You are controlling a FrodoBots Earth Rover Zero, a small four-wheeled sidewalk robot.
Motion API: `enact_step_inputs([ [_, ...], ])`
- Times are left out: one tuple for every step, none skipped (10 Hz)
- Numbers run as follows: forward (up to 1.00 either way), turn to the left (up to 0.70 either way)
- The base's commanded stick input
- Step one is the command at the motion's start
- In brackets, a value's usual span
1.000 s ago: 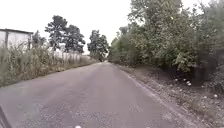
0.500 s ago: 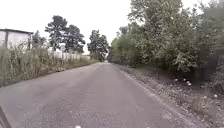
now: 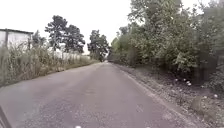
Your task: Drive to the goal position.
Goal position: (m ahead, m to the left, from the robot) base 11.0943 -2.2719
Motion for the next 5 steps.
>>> enact_step_inputs([
  [0.07,0.00],
  [0.07,0.00],
  [0.07,0.00],
  [0.07,0.00],
  [0.07,0.00],
])
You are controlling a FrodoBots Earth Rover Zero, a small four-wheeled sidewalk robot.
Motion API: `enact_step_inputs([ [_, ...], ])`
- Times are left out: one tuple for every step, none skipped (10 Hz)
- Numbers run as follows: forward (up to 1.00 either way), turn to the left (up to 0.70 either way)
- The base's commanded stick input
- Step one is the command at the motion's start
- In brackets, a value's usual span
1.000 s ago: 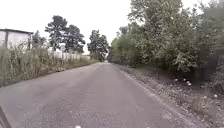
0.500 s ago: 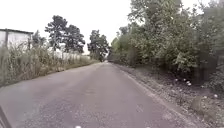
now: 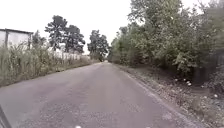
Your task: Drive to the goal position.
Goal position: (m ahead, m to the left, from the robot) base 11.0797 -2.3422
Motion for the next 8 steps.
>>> enact_step_inputs([
  [0.07,0.00],
  [0.07,0.00],
  [0.07,0.00],
  [0.07,0.00],
  [0.07,0.00],
  [0.07,0.00],
  [0.07,0.00],
  [0.07,0.00],
])
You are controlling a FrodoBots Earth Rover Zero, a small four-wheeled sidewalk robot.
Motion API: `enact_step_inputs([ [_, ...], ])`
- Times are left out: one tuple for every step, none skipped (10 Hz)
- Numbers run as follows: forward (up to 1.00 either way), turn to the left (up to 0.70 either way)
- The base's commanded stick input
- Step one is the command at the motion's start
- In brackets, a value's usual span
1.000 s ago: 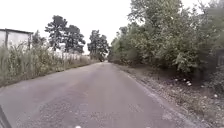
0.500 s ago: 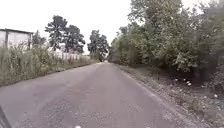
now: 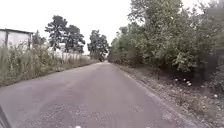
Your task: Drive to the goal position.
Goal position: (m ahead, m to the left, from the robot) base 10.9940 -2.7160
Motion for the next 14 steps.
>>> enact_step_inputs([
  [0.07,0.00],
  [0.07,0.00],
  [0.07,0.00],
  [0.07,0.00],
  [0.07,0.00],
  [0.07,0.00],
  [0.07,0.00],
  [0.07,0.00],
  [0.07,0.00],
  [0.07,0.00],
  [0.07,0.00],
  [0.07,0.00],
  [0.07,0.00],
  [0.07,0.00],
])
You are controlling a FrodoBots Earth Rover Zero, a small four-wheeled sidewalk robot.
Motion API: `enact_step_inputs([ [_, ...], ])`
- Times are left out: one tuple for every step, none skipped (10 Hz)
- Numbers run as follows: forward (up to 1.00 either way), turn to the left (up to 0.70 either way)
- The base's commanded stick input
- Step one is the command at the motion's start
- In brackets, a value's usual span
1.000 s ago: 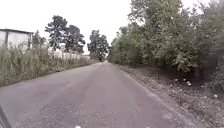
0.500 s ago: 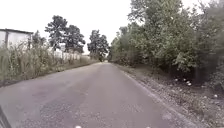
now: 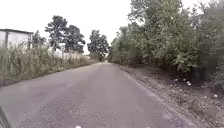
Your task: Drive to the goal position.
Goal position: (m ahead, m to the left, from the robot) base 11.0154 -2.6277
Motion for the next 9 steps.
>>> enact_step_inputs([
  [0.07,0.00],
  [0.07,0.00],
  [0.07,0.00],
  [0.07,0.00],
  [0.07,0.00],
  [0.07,0.00],
  [0.07,0.00],
  [0.07,0.00],
  [0.07,0.00],
])
